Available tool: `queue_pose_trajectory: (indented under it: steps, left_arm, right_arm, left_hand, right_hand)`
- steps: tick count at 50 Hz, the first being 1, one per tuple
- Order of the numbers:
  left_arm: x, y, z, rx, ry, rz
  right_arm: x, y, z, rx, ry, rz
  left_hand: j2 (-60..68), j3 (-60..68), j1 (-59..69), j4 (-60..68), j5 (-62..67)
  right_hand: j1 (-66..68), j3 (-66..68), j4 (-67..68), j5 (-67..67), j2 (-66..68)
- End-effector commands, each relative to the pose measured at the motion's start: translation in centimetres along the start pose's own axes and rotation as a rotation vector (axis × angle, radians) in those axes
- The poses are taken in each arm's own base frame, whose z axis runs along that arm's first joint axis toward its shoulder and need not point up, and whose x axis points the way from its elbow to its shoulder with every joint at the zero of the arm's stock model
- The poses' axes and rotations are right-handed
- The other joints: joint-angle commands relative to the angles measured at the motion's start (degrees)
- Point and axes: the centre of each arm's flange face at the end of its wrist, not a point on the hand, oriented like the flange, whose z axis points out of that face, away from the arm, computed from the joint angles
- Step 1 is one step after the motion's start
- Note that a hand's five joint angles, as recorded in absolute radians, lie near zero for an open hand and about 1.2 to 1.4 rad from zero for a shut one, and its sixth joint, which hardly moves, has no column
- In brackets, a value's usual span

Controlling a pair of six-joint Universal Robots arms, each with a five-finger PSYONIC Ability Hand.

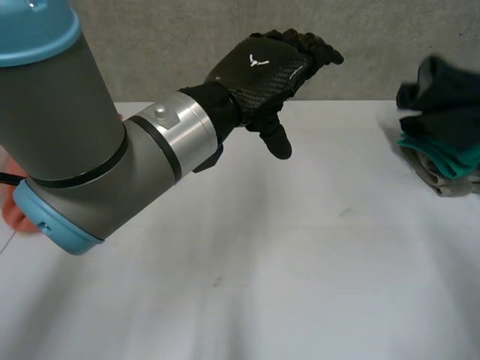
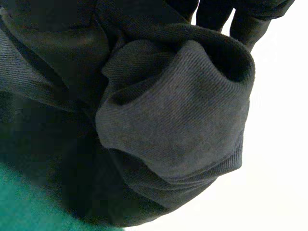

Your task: Fold the laundry.

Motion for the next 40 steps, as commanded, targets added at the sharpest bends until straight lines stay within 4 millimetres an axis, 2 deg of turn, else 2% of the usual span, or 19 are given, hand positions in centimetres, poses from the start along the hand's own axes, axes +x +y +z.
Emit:
queue_pose_trajectory:
  steps: [1,3,7,8,9,15,16,20,24,28,30,33,35,36,38,40]
  left_arm:
    - [0.3,1.1,-0.1,-0.033,0.008,-0.014]
    - [0.5,1.3,-0.1,-0.036,0.012,-0.015]
    - [0.8,1.2,-0.1,-0.035,0.02,-0.014]
    - [0.8,1.2,-0.1,-0.035,0.021,-0.014]
    - [0.9,1.1,-0.1,-0.033,0.022,-0.013]
    - [1.0,0.9,-0.2,-0.027,0.024,-0.016]
    - [1.2,0.9,-0.2,-0.028,0.028,-0.017]
    - [1.9,0.5,-0.4,-0.022,0.042,-0.016]
    - [2.4,0.3,-0.5,-0.018,0.056,-0.017]
    - [2.5,-0.2,-0.7,-0.007,0.057,-0.014]
    - [2.4,-0.7,-0.7,0.009,0.054,-0.016]
    - [2.3,-1.6,-0.8,0.035,0.051,-0.029]
    - [2.1,-2.9,-0.8,0.079,0.044,-0.038]
    - [2.0,-3.4,-0.8,0.094,0.041,-0.04]
    - [1.3,-4.9,-0.7,0.143,0.012,-0.043]
    - [0.8,-5.7,-0.8,0.166,-0.023,-0.042]
  right_arm:
    - [0.1,7.5,-2.5,-0.106,-0.014,0.069]
    - [1.0,8.2,-3.2,-0.122,-0.002,0.056]
    - [1.3,7.8,-3.7,-0.126,-0.011,0.013]
    - [1.4,7.6,-3.7,-0.129,-0.004,0.004]
    - [1.5,6.5,-3.7,-0.123,0.002,-0.016]
    - [2.7,1.0,-3.6,-0.099,0.086,-0.034]
    - [2.7,-0.4,-3.8,-0.097,0.102,-0.018]
    - [2.7,-3.7,-4.6,-0.095,0.121,0.014]
    - [2.5,-4.9,-5.7,-0.151,0.143,0.053]
    - [4.8,-5.4,-7.8,-0.278,0.265,0.06]
    - [5.9,-7.2,-8.5,-0.333,0.324,-0.018]
    - [6.3,-8.9,-8.7,-0.384,0.362,-0.171]
    - [6.6,-9.4,-8.6,-0.389,0.396,-0.246]
    - [6.2,-9.6,-8.4,-0.384,0.397,-0.267]
    - [3.1,-11.6,-6.2,-0.293,0.352,-0.285]
    - [0.2,-13.4,-5.0,-0.215,0.302,-0.281]
  left_hand:
    - [0.16,0.71,-0.27,-0.56,-1.77]
    - [0.16,0.71,-0.27,-0.56,-1.77]
    - [0.32,0.87,-0.11,-0.39,-1.6]
    - [0.32,0.87,-0.11,-0.39,-1.6]
    - [0.32,0.87,-0.11,-0.39,-1.6]
    - [0.32,0.87,-0.11,-0.39,-1.6]
    - [0.32,0.87,-0.11,-0.39,-1.6]
    - [0.32,0.87,-0.11,-0.39,-1.6]
    - [0.32,0.87,-0.11,-0.39,-1.6]
    - [0.32,0.87,-0.11,-0.39,-1.6]
    - [0.32,0.87,-0.11,-0.39,-1.6]
    - [0.32,0.87,-0.11,-0.39,-1.6]
    - [0.32,0.87,-0.11,-0.39,-1.6]
    - [0.49,1.04,0.06,-0.23,-1.43]
    - [0.66,1.21,0.23,-0.06,-1.27]
    - [0.66,1.21,0.23,-0.06,-1.26]
  right_hand:
    - [22.0,13.27,11.64,17.59,14.46]
    - [22.0,13.27,11.64,17.59,14.46]
    - [20.56,11.83,10.2,16.15,13.02]
    - [-6.1,-14.82,-16.46,-10.51,-13.64]
    - [-48.0,-56.73,-58.36,-52.41,-55.54]
    - [-48.0,-56.73,-58.36,-52.41,-55.54]
    - [-48.0,-56.73,-58.36,-52.41,-55.54]
    - [-48.0,-56.73,-58.36,-52.41,-55.54]
    - [-48.0,-56.73,-58.36,-52.41,-55.54]
    - [-48.0,-56.73,-58.36,-52.41,-55.54]
    - [-48.0,-56.73,-58.36,-52.41,-55.54]
    - [-48.0,-56.73,-58.36,-52.41,-55.54]
    - [-48.0,-56.73,-58.36,-52.41,-55.54]
    - [-48.0,-56.73,-58.36,-52.41,-55.54]
    - [-48.0,-56.73,-58.36,-52.41,-55.54]
    - [-48.0,-56.73,-58.36,-52.41,-55.54]
